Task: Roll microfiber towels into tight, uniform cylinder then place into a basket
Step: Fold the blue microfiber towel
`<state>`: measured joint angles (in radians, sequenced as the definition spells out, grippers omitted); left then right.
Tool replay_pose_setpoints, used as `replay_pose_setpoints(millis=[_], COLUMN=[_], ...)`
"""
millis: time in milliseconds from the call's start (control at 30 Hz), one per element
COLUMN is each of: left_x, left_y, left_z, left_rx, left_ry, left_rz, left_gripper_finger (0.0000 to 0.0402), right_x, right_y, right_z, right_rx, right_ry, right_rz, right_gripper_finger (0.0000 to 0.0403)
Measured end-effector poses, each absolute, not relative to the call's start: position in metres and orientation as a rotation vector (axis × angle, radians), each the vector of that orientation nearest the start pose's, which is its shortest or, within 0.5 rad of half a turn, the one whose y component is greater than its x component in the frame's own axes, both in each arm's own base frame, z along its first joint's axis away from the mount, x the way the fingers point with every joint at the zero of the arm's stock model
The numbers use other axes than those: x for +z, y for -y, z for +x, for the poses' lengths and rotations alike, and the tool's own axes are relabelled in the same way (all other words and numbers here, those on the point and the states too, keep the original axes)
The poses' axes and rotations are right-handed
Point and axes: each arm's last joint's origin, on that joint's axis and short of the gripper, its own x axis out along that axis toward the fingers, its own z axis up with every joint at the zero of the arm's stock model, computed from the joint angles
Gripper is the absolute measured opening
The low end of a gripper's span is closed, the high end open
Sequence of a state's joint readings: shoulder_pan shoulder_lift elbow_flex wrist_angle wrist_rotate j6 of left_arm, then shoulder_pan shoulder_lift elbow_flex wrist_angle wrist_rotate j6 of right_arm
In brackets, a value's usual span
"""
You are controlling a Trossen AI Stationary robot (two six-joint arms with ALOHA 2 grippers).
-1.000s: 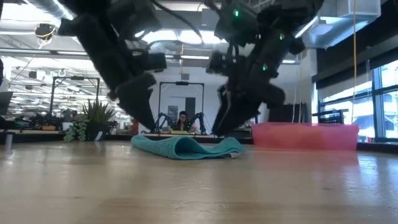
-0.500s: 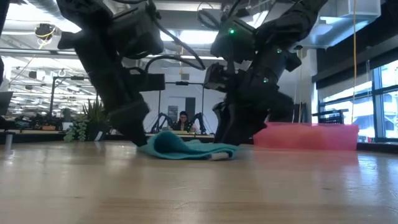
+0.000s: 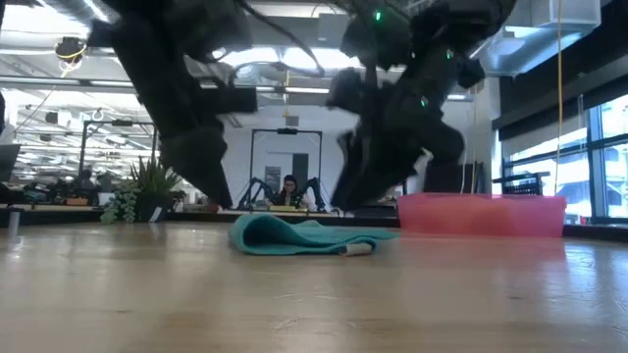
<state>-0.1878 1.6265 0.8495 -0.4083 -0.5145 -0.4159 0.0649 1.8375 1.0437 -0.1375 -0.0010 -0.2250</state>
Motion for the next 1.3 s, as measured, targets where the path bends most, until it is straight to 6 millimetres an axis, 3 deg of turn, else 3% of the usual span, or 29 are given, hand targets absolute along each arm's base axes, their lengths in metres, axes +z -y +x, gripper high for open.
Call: replay_pose_setpoints(millis=[233,467,700,1033,1300], left_x=[0.182,0.186,0.189,0.186,0.187], left_y=[0.072,0.122,0.158,0.166,0.167], left_z=[0.277,0.259,0.246,0.244,0.245], left_rx=[0.443,0.432,0.414,0.443,0.446], left_ry=[-0.880,-0.755,-0.599,-0.543,-0.514], left_rz=[-0.056,-0.104,-0.098,-0.094,-0.109], left_gripper_finger=[0.0088,0.0088,0.0088,0.0088,0.0088], right_x=[0.174,0.169,0.162,0.122,0.111], right_y=[-0.036,-0.064,-0.085,-0.085,-0.085], right_z=[0.352,0.345,0.344,0.348,0.352], right_rx=[0.202,0.399,0.476,0.436,0.360], right_ry=[-0.874,-0.890,-0.856,-0.913,-0.931], right_rz=[-0.309,-0.432,-0.496,-0.532,-0.555], right_gripper_finger=[0.0173,0.0173,0.0173,0.0173,0.0166])
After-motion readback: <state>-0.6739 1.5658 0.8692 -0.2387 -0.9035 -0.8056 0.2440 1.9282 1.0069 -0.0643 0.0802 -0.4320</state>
